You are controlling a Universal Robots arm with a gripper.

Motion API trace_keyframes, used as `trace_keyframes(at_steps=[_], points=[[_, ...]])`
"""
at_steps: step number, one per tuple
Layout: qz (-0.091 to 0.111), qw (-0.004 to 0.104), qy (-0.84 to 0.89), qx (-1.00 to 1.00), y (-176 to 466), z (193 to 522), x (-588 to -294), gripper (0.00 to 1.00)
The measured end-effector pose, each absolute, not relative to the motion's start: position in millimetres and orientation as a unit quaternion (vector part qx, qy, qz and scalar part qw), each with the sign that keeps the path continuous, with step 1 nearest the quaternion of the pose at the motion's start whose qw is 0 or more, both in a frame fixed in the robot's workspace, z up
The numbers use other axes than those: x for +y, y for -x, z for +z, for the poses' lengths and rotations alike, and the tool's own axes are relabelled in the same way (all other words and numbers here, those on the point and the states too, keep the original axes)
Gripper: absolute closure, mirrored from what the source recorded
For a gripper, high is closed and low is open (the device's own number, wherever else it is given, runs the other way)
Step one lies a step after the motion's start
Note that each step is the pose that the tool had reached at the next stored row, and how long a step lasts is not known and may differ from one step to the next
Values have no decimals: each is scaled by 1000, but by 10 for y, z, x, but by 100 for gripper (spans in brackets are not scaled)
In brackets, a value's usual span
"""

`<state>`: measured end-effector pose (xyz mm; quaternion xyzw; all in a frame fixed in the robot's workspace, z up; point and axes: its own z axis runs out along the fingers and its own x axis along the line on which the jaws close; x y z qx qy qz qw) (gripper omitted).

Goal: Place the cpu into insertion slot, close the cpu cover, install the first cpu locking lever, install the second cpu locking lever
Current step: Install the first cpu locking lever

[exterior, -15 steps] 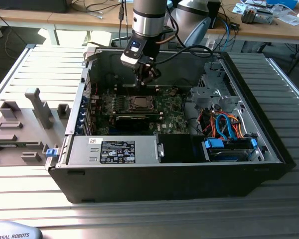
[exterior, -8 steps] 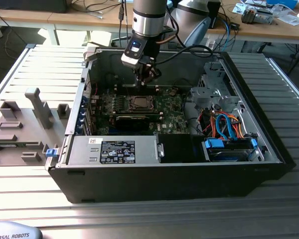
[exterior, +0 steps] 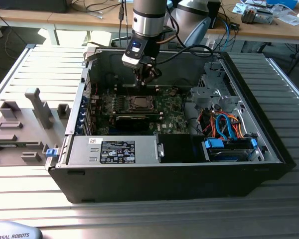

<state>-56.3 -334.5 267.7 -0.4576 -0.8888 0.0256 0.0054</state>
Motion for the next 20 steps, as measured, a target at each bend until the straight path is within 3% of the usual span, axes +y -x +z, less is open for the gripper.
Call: trace_keyframes(at_steps=[20], points=[[26,5,434,-901,563,2677,-3345,89]])
